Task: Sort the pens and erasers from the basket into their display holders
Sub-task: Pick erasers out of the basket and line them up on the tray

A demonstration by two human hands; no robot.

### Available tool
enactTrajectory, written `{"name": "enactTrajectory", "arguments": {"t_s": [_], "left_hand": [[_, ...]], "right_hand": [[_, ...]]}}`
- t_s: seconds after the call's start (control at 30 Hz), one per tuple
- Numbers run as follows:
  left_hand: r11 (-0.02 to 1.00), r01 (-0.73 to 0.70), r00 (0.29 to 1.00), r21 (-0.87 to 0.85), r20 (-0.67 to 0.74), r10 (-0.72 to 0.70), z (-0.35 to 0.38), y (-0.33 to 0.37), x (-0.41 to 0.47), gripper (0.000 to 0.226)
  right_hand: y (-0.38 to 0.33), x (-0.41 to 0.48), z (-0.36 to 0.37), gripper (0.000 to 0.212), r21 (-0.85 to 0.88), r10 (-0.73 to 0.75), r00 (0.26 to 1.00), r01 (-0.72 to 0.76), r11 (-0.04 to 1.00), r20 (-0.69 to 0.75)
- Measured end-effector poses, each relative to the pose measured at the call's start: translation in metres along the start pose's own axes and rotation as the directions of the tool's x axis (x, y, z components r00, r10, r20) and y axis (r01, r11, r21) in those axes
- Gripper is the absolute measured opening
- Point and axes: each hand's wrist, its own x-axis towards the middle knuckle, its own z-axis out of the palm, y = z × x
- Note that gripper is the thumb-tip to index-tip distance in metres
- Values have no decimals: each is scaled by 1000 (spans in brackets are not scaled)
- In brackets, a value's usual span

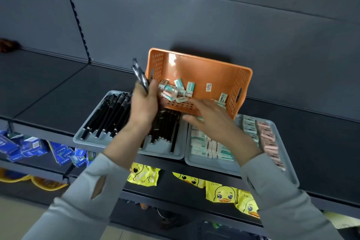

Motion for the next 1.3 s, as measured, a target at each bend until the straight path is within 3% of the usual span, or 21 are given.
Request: {"name": "enactTrajectory", "arguments": {"t_s": [0.03, 0.1, 0.2, 0.33, 0.47, 0.67, 0.8, 0.93, 1.0, 1.07, 1.13, 1.2, 1.3], "left_hand": [[967, -104, 992, 232, -41, 117, -17, 1, 6, 17], [789, -136, 972, 599, -74, 224, -48, 0, 16, 23], [522, -50, 975, 852, -71, 208, -82, -13, 20, 48], [182, 17, 997, 983, -31, 76, -86, -37, 17, 49], [-33, 75, 997, 997, -75, -1, -73, -42, 23, 45], [-111, 74, 997, 991, -70, 37, -68, -34, 38, 46], [-15, 25, 1000, 1000, -25, 17, -63, -36, 44, 70], [33, -56, 993, 998, 52, 108, -66, -38, 37, 65], [50, -156, 966, 986, 142, 216, -62, -34, 34, 53], [88, -333, 901, 939, 289, 324, -53, -32, 33, 42], [69, -489, 827, 869, 438, 352, -35, -34, 36, 46], [32, -563, 801, 826, 536, 266, -14, -37, 44, 54], [-79, -573, 812, 816, 578, 78, 16, -41, 62, 58]], "right_hand": [[3, 0, 1, 64, 6, 20, 1000, -20, 1000, -15], [7, 1, 4, 58, -5, 35, 999, -36, 999, -27], [-1, 7, 15, 49, 41, 24, 999, -23, 999, -33], [-24, 19, 28, 45, 53, -6, 1000, 7, 999, -27], [-38, 31, 32, 44, 45, -28, 999, 30, 999, -41], [-41, 38, 41, 43, 37, 0, 998, 2, 999, -55], [-46, 33, 50, 42, -40, -57, 997, 55, 998, -54], [-40, 33, 46, 41, 5, -34, 997, 34, 999, -73], [-30, 34, 40, 38, 3, 32, 993, -32, 999, -117], [-15, 34, 30, 33, -44, 178, 970, -188, 981, -165], [-1, 33, 19, 32, -127, 348, 921, -372, 920, -175], [6, 33, 13, 36, -226, 476, 874, -486, 844, -100], [4, 36, 10, 36, -411, 553, 833, -505, 759, -3]]}}
